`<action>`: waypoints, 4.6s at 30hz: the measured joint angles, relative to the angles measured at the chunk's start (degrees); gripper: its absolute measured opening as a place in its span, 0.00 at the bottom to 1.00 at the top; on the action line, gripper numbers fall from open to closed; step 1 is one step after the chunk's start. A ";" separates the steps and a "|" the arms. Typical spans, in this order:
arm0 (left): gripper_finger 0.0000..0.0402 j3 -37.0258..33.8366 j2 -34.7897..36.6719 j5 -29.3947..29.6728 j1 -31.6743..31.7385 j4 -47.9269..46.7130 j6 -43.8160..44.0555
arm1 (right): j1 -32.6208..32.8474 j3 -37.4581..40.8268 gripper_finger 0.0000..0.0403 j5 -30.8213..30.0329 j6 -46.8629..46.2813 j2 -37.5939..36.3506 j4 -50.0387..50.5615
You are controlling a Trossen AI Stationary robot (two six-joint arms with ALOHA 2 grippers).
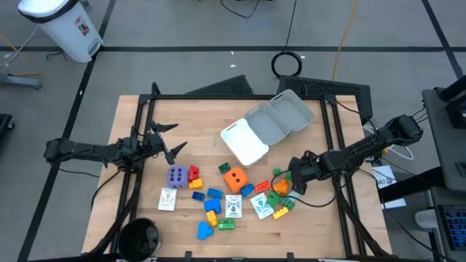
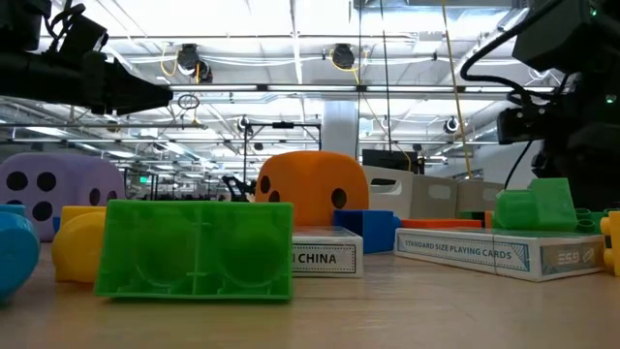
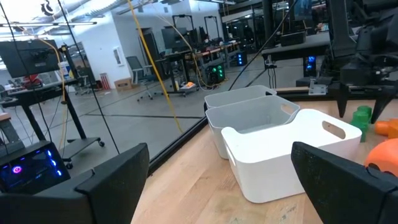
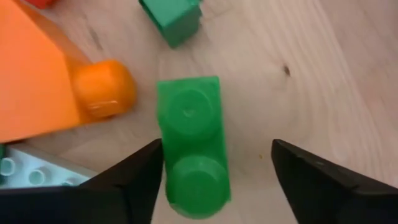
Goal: Pick & Place Toys
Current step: Put the blue deck of cards into the right grey bin
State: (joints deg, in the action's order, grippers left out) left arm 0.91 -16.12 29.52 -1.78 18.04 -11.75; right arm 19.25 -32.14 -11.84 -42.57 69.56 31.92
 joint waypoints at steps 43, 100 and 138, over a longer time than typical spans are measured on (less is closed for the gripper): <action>0.99 0.00 0.02 0.00 0.00 0.08 0.02 | 1.85 0.44 0.74 6.15 16.02 13.96 -73.34; 0.99 0.00 0.02 0.00 0.00 0.09 0.00 | 6.08 -43.68 0.85 4.55 -25.62 40.33 11.48; 0.99 0.00 0.00 0.00 -0.02 0.08 0.01 | 5.85 -33.95 0.82 10.21 -34.04 35.71 -2.87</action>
State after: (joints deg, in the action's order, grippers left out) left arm 0.91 -16.12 29.52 -1.80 18.13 -11.73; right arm 25.10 -66.09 -1.63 -76.61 105.27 29.05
